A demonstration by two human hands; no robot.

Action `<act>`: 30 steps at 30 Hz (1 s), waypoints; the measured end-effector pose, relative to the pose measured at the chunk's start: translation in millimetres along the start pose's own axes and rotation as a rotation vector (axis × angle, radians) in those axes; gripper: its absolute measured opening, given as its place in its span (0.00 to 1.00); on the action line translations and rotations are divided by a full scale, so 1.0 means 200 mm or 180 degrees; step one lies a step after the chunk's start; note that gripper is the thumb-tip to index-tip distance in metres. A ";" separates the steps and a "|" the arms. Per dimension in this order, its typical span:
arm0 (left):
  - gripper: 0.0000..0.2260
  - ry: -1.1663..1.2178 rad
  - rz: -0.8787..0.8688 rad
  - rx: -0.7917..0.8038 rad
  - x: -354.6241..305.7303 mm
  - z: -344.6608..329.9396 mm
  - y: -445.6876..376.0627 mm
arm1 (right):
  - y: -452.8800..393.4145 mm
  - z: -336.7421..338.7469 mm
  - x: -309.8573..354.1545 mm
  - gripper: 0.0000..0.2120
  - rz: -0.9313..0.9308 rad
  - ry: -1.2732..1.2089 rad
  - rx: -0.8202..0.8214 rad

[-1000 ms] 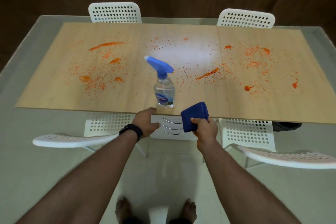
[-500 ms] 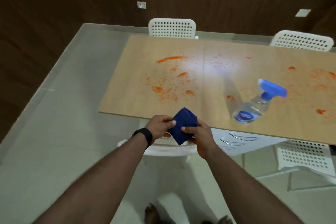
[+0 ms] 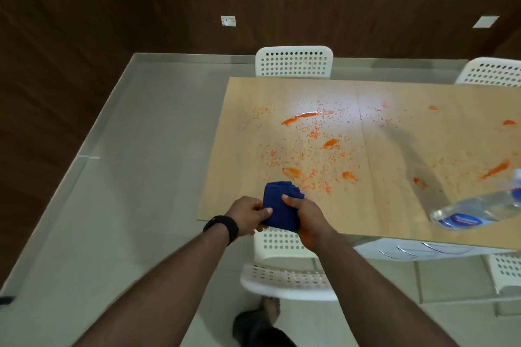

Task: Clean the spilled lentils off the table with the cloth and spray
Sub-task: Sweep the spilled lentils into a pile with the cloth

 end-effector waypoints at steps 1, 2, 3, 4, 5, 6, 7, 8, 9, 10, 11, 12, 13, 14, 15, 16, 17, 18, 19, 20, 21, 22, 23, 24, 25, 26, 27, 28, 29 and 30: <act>0.12 -0.0243 -0.0011 -0.0042 0.01 0.06 -0.03 | -0.04 -0.05 0.00 0.13 -0.0012 0.0065 -0.0020; 0.12 -0.0510 -0.0031 -0.0092 0.02 0.12 -0.07 | -0.08 -0.09 0.01 0.13 0.0020 0.0162 -0.0056; 0.12 -0.0771 -0.0034 -0.0133 0.03 0.19 -0.11 | -0.13 -0.14 0.02 0.13 0.0070 0.0276 -0.0103; 0.14 -0.0972 -0.0042 -0.0192 0.04 0.25 -0.15 | -0.16 -0.18 0.02 0.13 0.0138 0.0395 -0.0151; 0.16 -0.1139 -0.0040 -0.0222 0.04 0.31 -0.20 | -0.18 -0.22 0.03 0.11 0.0212 0.0499 -0.0228; 0.20 -0.1294 -0.0049 -0.0249 0.04 0.35 -0.23 | -0.20 -0.24 0.04 0.09 0.0291 0.0623 -0.0306; 0.24 -0.1476 -0.0104 -0.0290 0.04 0.39 -0.26 | -0.21 -0.26 0.06 0.08 0.0410 0.0787 -0.0381; 0.27 -0.1681 -0.0220 -0.0340 0.02 0.42 -0.30 | -0.23 -0.27 0.07 0.09 0.0577 0.0988 -0.0460; 0.31 -0.1883 -0.0376 -0.0385 0.01 0.44 -0.33 | -0.25 -0.28 0.08 0.10 0.0753 0.1223 -0.0516; 0.35 -0.2066 -0.0533 -0.0416 0.00 0.45 -0.37 | -0.26 -0.29 0.09 0.11 0.0939 0.1469 -0.0568; 0.39 -0.2253 -0.0669 -0.0410 0.00 0.47 -0.41 | -0.27 -0.30 0.10 0.12 0.1101 0.1691 -0.0636; 0.44 -0.2445 -0.0775 -0.0377 0.00 0.47 -0.45 | -0.26 -0.31 0.10 0.14 0.1242 0.1871 -0.0722; 0.49 -0.2599 -0.0807 -0.0379 0.01 0.47 -0.49 | -0.26 -0.32 0.11 0.17 0.1403 0.2055 -0.0751; 0.54 -0.2794 -0.0878 -0.0313 0.01 0.47 -0.54 | -0.25 -0.33 0.12 0.19 0.1565 0.2237 -0.0866; 0.57 -0.2994 -0.0967 -0.0233 0.01 0.47 -0.60 | -0.24 -0.35 0.11 0.20 0.1706 0.2402 -0.1009; 0.60 -0.3128 -0.1030 -0.0202 0.02 0.47 -0.64 | -0.22 -0.38 0.11 0.21 0.1820 0.2606 -0.1114; 0.62 -0.3187 -0.1090 -0.0165 0.02 0.47 -0.67 | -0.21 -0.40 0.10 0.22 0.1892 0.2838 -0.1211; 0.63 -0.3201 -0.1154 -0.0105 0.02 0.47 -0.69 | -0.19 -0.43 0.07 0.24 0.1913 0.3097 -0.1319; 0.64 -0.3204 -0.1214 -0.0032 0.03 0.48 -0.70 | -0.18 -0.47 0.03 0.26 0.1943 0.3354 -0.1448; 0.65 -0.3189 -0.1303 0.0007 0.03 0.51 -0.71 | -0.15 -0.53 -0.01 0.27 0.2003 0.3566 -0.1608; 0.66 -0.3129 -0.1366 0.0007 0.04 0.53 -0.72 | -0.11 -0.58 -0.05 0.28 0.2108 0.3760 -0.1714; 0.66 -0.3065 -0.1425 0.0040 0.05 0.55 -0.72 | -0.08 -0.63 -0.09 0.28 0.2242 0.3929 -0.1844; 0.65 -0.3042 -0.1523 0.0131 0.05 0.57 -0.73 | -0.04 -0.68 -0.13 0.28 0.2372 0.4035 -0.2045; 0.64 -0.3031 -0.1597 0.0198 0.05 0.59 -0.73 | 0.00 -0.71 -0.17 0.27 0.2465 0.4094 -0.2236; 0.63 -0.3024 -0.1642 0.0252 0.05 0.61 -0.73 | 0.03 -0.74 -0.22 0.27 0.2527 0.4135 -0.2418; 0.62 -0.3000 -0.1668 0.0285 0.05 0.63 -0.73 | 0.06 -0.77 -0.26 0.26 0.2573 0.4161 -0.2575; 0.61 -0.2985 -0.1684 0.0302 0.05 0.63 -0.73 | 0.09 -0.79 -0.30 0.26 0.2621 0.4204 -0.2672; 0.60 -0.2998 -0.1709 0.0292 0.05 0.64 -0.73 | 0.10 -0.81 -0.35 0.26 0.2632 0.4277 -0.2686; 0.58 -0.3044 -0.1755 0.0271 0.04 0.63 -0.73 | 0.09 -0.82 -0.40 0.26 0.2598 0.4393 -0.2610; 0.57 -0.3111 -0.1798 0.0246 0.05 0.63 -0.73 | 0.07 -0.84 -0.46 0.26 0.2482 0.4534 -0.2438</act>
Point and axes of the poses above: each hand's wrist, its own y-axis away from the middle knuckle, its own z-axis out of the back of the hand, x = y × z, the point moved 5 cm from there along -y, towards the middle knuckle, and after that the axes turned 7 degrees about z, right-handed, at the moved point
